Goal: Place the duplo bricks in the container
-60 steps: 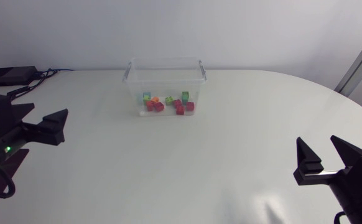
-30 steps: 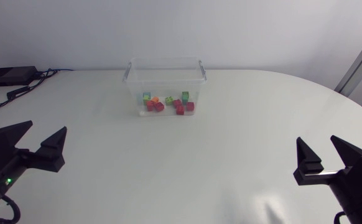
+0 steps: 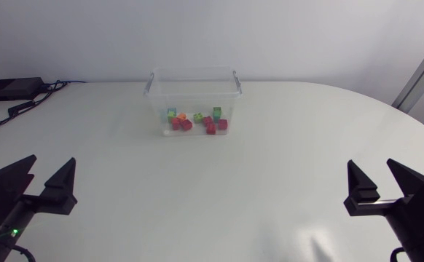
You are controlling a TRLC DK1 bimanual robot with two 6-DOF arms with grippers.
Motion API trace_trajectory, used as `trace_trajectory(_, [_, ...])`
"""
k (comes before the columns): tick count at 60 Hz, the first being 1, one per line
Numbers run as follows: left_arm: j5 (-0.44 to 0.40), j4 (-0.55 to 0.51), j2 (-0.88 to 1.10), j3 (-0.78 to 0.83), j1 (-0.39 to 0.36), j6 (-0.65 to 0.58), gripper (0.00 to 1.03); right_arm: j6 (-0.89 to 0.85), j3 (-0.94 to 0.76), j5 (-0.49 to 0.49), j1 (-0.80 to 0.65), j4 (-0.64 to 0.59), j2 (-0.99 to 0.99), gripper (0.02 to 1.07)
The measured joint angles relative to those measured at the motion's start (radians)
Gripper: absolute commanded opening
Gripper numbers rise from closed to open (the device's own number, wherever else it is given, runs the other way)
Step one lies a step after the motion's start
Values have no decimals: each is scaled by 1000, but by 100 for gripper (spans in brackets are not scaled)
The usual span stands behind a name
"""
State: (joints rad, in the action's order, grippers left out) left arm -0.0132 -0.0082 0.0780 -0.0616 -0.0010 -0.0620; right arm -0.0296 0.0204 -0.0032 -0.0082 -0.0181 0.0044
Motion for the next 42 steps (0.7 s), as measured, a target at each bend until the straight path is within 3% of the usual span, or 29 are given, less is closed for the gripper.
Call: trace_trajectory(42, [11,0,-72,42,0,37,100,5,0,0,1,0,0,102])
